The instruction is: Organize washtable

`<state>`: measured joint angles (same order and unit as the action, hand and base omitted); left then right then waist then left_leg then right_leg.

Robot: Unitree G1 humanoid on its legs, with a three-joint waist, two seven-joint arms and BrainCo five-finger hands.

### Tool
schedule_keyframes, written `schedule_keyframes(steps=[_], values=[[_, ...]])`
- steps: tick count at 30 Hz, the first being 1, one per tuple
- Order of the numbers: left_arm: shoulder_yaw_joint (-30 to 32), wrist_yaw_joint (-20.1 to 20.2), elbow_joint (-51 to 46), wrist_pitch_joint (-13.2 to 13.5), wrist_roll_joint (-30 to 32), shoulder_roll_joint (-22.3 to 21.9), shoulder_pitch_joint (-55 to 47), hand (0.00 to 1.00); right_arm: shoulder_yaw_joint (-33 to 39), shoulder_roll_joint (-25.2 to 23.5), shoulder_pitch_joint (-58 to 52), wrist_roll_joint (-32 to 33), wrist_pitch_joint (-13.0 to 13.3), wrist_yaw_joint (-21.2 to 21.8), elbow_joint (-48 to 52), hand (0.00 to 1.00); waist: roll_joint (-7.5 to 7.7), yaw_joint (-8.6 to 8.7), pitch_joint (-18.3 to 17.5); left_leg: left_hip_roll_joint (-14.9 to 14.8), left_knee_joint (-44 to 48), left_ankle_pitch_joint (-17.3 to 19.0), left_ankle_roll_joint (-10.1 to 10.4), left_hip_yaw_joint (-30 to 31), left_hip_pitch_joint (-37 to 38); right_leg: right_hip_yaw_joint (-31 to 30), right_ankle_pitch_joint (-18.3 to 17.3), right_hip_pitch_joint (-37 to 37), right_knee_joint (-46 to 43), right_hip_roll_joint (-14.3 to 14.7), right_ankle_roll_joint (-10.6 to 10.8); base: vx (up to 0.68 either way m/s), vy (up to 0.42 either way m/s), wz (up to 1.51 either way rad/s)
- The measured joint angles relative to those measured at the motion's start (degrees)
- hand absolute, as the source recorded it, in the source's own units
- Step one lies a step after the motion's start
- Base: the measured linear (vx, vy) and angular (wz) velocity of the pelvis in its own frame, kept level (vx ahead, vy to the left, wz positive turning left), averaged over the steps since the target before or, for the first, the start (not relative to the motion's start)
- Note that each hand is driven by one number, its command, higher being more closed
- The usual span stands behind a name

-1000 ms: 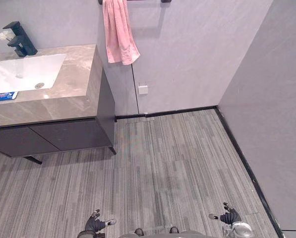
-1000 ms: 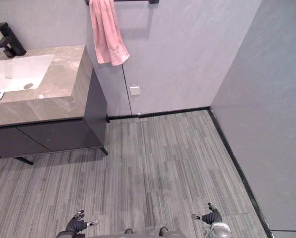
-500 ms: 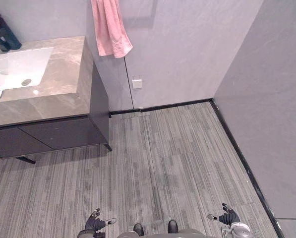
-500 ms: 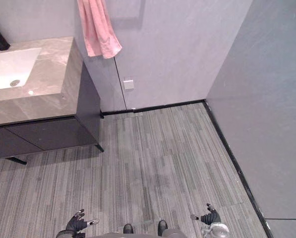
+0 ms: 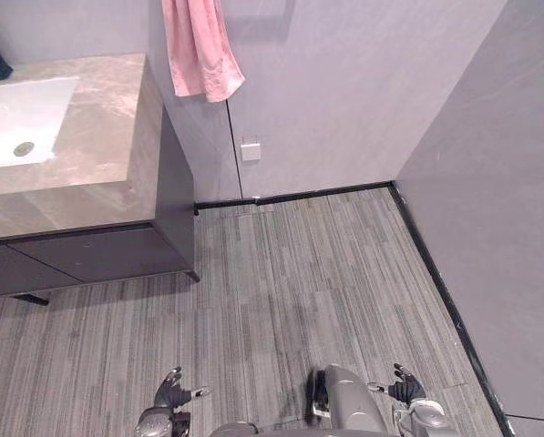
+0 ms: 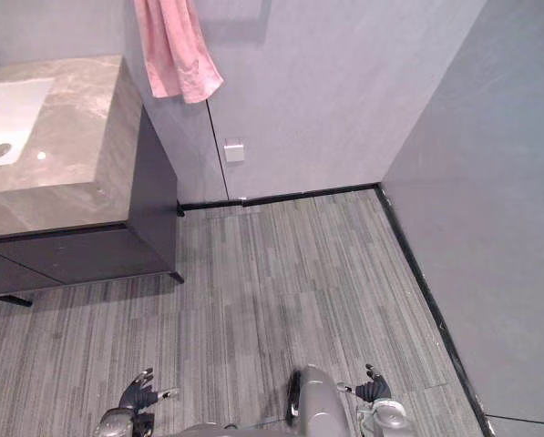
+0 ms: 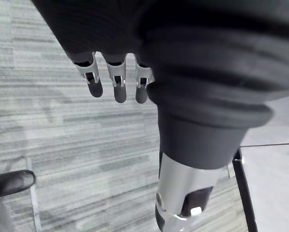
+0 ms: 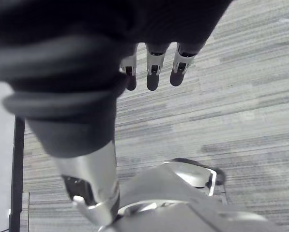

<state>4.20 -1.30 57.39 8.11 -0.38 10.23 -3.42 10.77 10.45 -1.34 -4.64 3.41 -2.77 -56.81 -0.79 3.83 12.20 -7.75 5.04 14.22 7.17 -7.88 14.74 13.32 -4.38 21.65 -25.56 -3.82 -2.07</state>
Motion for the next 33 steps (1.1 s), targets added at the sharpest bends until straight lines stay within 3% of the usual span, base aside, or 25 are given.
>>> schedule_keyframes(steps=[2,4,6,7,9,12,13,15,16,17,18,19,20,21,22,23,24,25,26,28,29,31,33], values=[[0.2,-0.1,0.0,0.0,0.0,-1.3,0.7,0.0,0.1,0.0,0.5,0.0,0.4,-0.1,0.4,0.0,-0.93,0.36,0.1,-1.6,7.6,-2.8,4.7,0.1,-2.9,0.9,-2.5,-1.5,0.5,1.4,-1.6,0.53,-0.333,0.01],[1.3,-0.1,-0.2,0.0,-0.1,-2.5,0.9,0.0,0.0,-0.4,-0.2,0.0,0.1,-0.1,0.3,0.0,-1.15,0.25,0.2,-3.3,20.3,-7.0,6.2,1.4,-7.7,1.3,-2.8,-6.2,4.8,2.9,-2.0,0.4,-0.224,0.09],[1.6,-0.1,-1.6,0.0,-0.6,-3.4,0.0,0.0,-0.2,-1.2,-1.8,0.4,0.2,-0.3,2.3,0.0,-0.85,-0.34,0.4,-6.9,40.3,-7.4,4.9,0.6,-14.4,1.4,-2.9,-15.0,11.1,4.9,-2.4,0.4,-0.187,0.0],[1.6,-0.1,-2.8,0.0,-1.3,-3.4,-0.3,0.0,-0.4,-1.5,-2.0,0.7,0.3,-0.7,3.4,0.0,-0.62,-1.18,0.5,-8.8,47.2,-6.3,3.0,-2.1,-18.0,0.9,-3.2,-18.7,13.6,5.6,-2.9,0.36,-0.148,-0.18],[2.1,-0.1,-4.2,0.0,-1.3,-3.4,-0.3,0.0,-0.3,-1.6,-1.7,1.1,0.4,-0.9,4.4,0.0,-0.46,-2.16,0.7,-10.0,49.4,-4.2,-0.2,-4.8,-22.3,0.1,-3.3,-22.2,16.3,6.0,-3.0,0.28,-0.071,-0.17],[2.9,-0.3,-4.5,0.0,-1.3,-3.4,-0.1,0.0,0.0,-1.6,0.0,1.9,0.5,-0.9,4.1,0.0,0.1,-3.59,0.9,-8.1,39.4,-1.8,-1.9,-8.5,-29.0,-1.1,-3.3,-26.7,19.7,4.8,-2.6,0.3,0.046,-0.24],[2.8,-0.3,-4.5,0.0,-1.3,-3.4,0.0,0.0,0.1,-1.6,0.5,2.0,0.5,-0.9,4.1,0.0,0.76,-3.93,1.3,-5.7,31.7,-1.8,-2.0,-9.0,-30.4,-1.4,-4.0,-28.2,20.4,3.3,-1.3,0.24,0.113,0.0],[2.5,-0.2,-4.5,0.0,-1.3,-3.4,0.0,0.0,0.2,-1.3,0.3,2.1,0.5,-1.1,4.0,0.0,1.42,-4.4,1.5,-1.7,18.1,-3.6,-1.1,-8.9,-30.8,-0.9,-5.3,-30.5,21.5,1.3,0.8,0.32,0.169,0.06],[2.1,-0.2,-4.5,0.0,-1.3,-3.4,-0.2,0.0,0.1,-0.6,-0.2,2.3,0.5,-1.3,4.0,0.0,0.36,-4.7,0.9,-0.5,9.8,-7.2,-1.7,-8.2,-30.7,-0.8,-6.5,-31.3,21.9,1.2,2.4,0.47,0.319,-0.04],[2.2,-0.3,-4.3,0.0,-1.3,-3.0,-0.9,0.0,-0.1,-0.3,-0.2,2.3,0.4,-1.6,3.6,0.0,-0.54,-4.89,0.3,0.3,9.1,-13.5,-4.8,-6.9,-30.2,-1.3,-8.3,-32.2,21.5,0.6,4.1,0.49,0.336,-0.06],[2.3,-0.3,-4.3,0.0,-1.3,-2.6,-1.3,0.0,-0.2,-0.6,-0.2,2.3,0.4,-1.7,3.6,0.0,0.17,-4.92,0.1,1.5,9.9,-13.8,-6.7,-6.8,-30.2,-1.3,-9.2,-32.8,21.3,-0.5,4.9,0.46,0.286,0.05],[2.5,-0.4,-4.3,0.0,-1.3,-1.8,-1.7,0.0,-0.2,-1.2,-0.2,2.3,0.4,-1.9,3.6,0.0,2.27,-4.75,-0.5,3.9,11.4,-11.3,-8.0,-7.3,-30.5,-1.1,-10.7,-33.0,20.1,-2.7,6.4,0.38,0.155,0.11],[2.6,-0.4,-4.2,0.0,-1.2,-1.8,-1.4,0.0,-0.1,-1.2,0.0,2.2,0.4,-2.0,3.4,0.0,3.29,-4.92,-0.7,5.2,12.7,-8.7,-8.8,-8.0,-30.5,-1.4,-11.6,-31.7,16.0,-4.9,7.3,0.39,0.142,0.08],[2.6,-0.3,-3.9,0.0,-1.2,-1.8,-1.3,0.0,-0.1,-1.0,0.4,2.2,0.4,-2.0,3.1,0.0,3.2,-4.96,-0.8,5.5,13.2,-7.7,-9.2,-7.9,-30.3,-1.9,-11.6,-30.3,12.6,-5.5,7.3,0.56,0.244,-0.04],[2.6,-0.3,-3.6,-0.1,-1.2,-1.7,-1.4,0.0,-0.1,-1.2,1.1,2.1,0.4,-2.0,2.9,0.0,3.27,-4.9,-0.8,6.1,13.5,-6.5,-9.7,-8.1,-28.7,-3.6,-11.4,-27.1,3.2,-6.8,7.6,0.46,0.224,-0.01],[2.6,-0.3,-3.5,-0.2,-1.2,-1.5,-1.4,0.0,-0.1,-1.5,1.2,1.9,0.4,-2.0,2.9,0.0,3.44,-4.84,-0.8,6.5,13.4,-6.0,-10.1,-8.2,-27.5,-4.6,-10.7,-25.0,-2.6,-7.6,8.7,0.55,0.24,0.17],[2.2,-0.3,-3.5,-0.2,-1.2,-0.5,-1.2,0.0,-0.1,-2.2,1.0,1.8,0.4,-1.9,2.7,0.0,3.86,-4.6,-0.8,7.3,12.9,-4.3,-10.8,-8.0,-23.8,-7.2,-9.5,-21.2,-15.5,-8.3,12.1,0.37,0.109,0.19],[2.1,-0.3,-3.6,-0.2,-1.2,-0.2,-1.1,0.0,-0.2,-2.3,1.0,1.8,0.4,-1.9,2.3,0.0,3.9,-4.79,-0.8,7.5,12.7,-3.7,-11.0,-7.8,-22.2,-7.5,-10.2,-19.9,-19.4,-8.3,12.5,0.54,0.098,0.2],[2.1,-0.4,-3.7,-0.1,-1.2,0.4,-1.1,0.0,-1.0,-2.4,1.2,1.8,0.4,-1.9,1.9,0.0,3.83,-4.77,-0.7,7.8,10.8,-3.3,-10.9,-7.6,-18.3,-7.0,-11.1,-17.5,-24.6,-8.2,11.3,0.44,0.048,0.08],[2.1,-0.5,-3.8,-0.1,-1.2,1.0,-0.9,0.0,-2.7,-2.4,1.7,1.8,0.6,-1.8,1.9,0.0,3.13,-4.49,-0.6,7.5,7.1,-3.3,-10.8,-6.9,-13.5,-4.3,-13.0,-13.8,-25.5,-7.0,8.0,0.44,0.007,0.11],[2.1,-0.8,-3.8,-0.1,-1.3,1.0,-0.4,0.0,-2.7,-2.3,2.0,1.8,0.6,-1.4,1.8,0.0,2.44,-4.28,-0.2,6.5,5.6,-3.3,-10.8,-6.3,-11.4,-2.5,-14.0,-11.4,-22.3,-5.6,6.3,0.3,-0.029,0.17],[2.1,-1.3,-3.8,-0.1,-1.3,0.9,0.0,0.0,-2.7,-2.1,2.0,1.8,0.6,-0.9,1.8,0.0,1.89,-3.39,0.1,5.1,5.2,-3.3,-10.8,-5.3,-9.6,-1.6,-14.1,-8.2,-14.3,-3.2,5.6,0.33,-0.119,0.37],[1.9,-1.3,-3.8,0.0,-1.2,0.9,0.0,0.0,-2.7,-2.1,1.8,1.8,0.5,-0.8,1.9,0.0,2.28,-2.06,-0.1,4.4,5.0,-3.2,-9.3,-3.7,-8.2,-2.6,-10.7,-6.7,-2.0,-1.7,5.3,0.38,-0.188,0.6]])
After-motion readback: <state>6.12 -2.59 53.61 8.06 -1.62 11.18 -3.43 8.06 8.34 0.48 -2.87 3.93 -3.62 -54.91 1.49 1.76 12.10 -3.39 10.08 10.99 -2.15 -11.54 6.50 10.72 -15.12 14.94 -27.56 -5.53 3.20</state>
